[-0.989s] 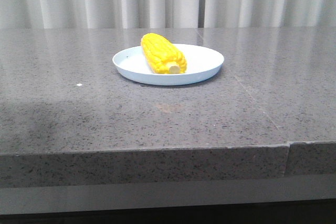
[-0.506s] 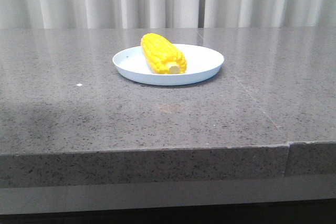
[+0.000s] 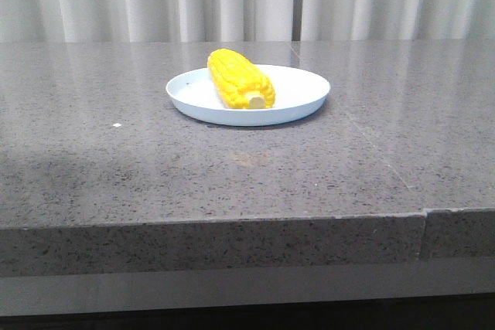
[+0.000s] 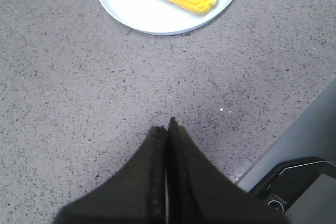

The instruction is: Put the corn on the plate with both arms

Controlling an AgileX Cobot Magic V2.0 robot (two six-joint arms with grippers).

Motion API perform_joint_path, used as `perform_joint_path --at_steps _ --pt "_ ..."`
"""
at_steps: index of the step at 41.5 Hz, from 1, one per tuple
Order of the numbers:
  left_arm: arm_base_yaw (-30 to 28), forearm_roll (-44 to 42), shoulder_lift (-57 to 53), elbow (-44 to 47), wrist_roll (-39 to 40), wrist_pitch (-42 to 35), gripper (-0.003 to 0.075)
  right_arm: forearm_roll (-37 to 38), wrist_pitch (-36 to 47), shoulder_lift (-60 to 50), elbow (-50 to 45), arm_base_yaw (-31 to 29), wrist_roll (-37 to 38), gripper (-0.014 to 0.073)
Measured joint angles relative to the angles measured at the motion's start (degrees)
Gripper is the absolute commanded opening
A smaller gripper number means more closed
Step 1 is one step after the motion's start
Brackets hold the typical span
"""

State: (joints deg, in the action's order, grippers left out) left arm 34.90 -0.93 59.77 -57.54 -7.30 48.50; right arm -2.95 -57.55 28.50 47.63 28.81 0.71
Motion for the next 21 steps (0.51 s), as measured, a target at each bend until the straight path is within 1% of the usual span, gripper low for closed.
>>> perform_joint_path --at_steps 14,21 --pt "0.3 0.0 0.0 0.1 0.0 -0.1 -0.002 0.0 0.0 0.0 0.0 0.0 0.0 -0.012" --pt "0.2 0.1 -1.5 1.7 0.0 -0.3 -0.002 0.0 0.0 -0.1 0.0 0.0 -0.1 -0.012"
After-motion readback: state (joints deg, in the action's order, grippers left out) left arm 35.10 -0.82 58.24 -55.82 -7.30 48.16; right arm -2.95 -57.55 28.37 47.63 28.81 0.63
